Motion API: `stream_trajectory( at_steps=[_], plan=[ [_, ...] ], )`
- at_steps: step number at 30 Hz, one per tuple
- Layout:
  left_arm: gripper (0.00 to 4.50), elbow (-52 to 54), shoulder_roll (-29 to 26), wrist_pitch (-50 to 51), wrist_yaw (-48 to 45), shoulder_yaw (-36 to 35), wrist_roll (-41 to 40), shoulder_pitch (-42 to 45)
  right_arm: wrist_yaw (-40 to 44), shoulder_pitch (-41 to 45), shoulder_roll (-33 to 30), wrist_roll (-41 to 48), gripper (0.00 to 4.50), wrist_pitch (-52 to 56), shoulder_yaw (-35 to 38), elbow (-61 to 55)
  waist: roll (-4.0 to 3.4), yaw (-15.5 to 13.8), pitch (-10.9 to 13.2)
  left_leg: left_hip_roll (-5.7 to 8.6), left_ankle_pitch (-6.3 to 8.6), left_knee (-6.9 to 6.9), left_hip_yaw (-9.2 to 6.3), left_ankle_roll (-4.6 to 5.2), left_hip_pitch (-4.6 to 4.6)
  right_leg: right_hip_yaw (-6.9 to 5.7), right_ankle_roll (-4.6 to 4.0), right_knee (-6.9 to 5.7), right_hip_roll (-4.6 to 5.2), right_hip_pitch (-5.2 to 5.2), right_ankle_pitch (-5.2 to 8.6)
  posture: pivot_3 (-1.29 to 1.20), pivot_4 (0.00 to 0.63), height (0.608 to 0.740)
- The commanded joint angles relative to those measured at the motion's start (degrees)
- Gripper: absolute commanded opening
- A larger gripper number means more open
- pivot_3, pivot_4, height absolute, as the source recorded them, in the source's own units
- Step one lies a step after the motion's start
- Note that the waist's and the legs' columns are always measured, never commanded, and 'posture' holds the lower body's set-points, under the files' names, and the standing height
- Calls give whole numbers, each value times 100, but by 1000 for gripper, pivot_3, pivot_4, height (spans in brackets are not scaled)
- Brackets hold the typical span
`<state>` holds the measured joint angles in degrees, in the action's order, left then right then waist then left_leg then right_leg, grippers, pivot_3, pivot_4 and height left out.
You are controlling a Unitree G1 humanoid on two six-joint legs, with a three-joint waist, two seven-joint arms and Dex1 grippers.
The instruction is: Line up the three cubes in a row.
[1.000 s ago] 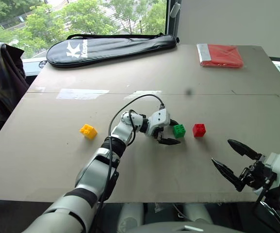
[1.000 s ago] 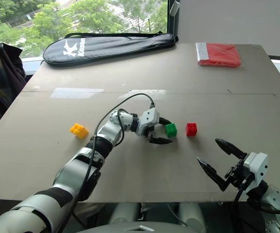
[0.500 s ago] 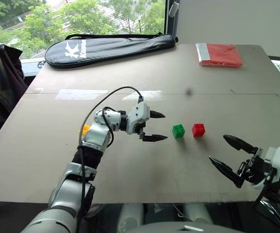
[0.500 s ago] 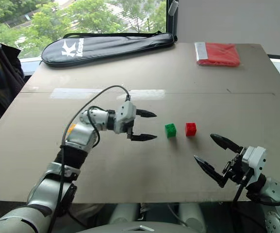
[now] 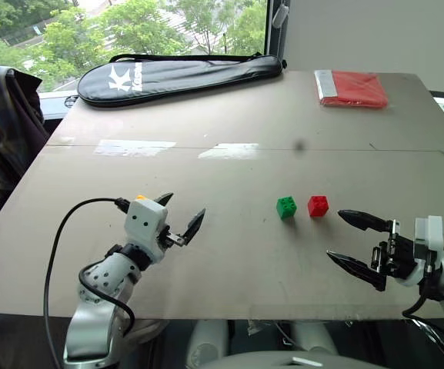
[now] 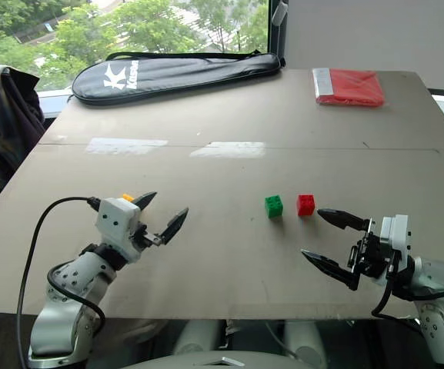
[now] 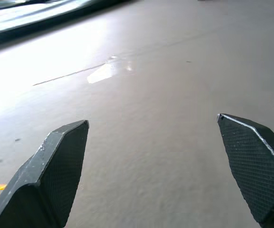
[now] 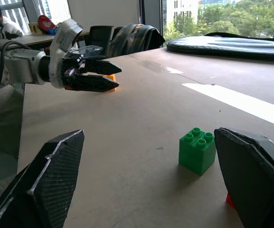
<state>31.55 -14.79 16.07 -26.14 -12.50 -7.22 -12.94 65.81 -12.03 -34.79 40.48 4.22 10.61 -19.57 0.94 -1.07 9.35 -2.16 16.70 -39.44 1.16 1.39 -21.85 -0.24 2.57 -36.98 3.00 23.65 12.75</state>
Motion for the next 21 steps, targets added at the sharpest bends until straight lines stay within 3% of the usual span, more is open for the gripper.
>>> stream_trajectory(
  at_steps=[1, 9, 21],
  plan=[
    [4430, 123, 105, -558, 480, -631, 40, -428, 194, 158, -42, 44, 4500, -3, -19, 21, -1, 20, 0, 0, 0, 0, 0, 0, 2, -1, 1, -2, -5, 0, 1, 0, 150, 708],
    [4430, -1066, -463, -1194, 78, -1177, -310, -542, 285, 286, 16, 33, 4500, 51, -108, -19, -4, 3, 0, -9, 0, 4, 10, -1, -2, -20, -1, -6, -19, 6, 4, 0, 150, 708],
    [4430, -2966, -1353, -1525, -701, -530, -276, 751, 245, 130, 165, -147, 4500, -83, -388, -387, -3, 30, -1, -7, 1, 4, 10, -1, -2, -13, -19, -4, -15, 7, -8, 0, 150, 708]
  ],
)
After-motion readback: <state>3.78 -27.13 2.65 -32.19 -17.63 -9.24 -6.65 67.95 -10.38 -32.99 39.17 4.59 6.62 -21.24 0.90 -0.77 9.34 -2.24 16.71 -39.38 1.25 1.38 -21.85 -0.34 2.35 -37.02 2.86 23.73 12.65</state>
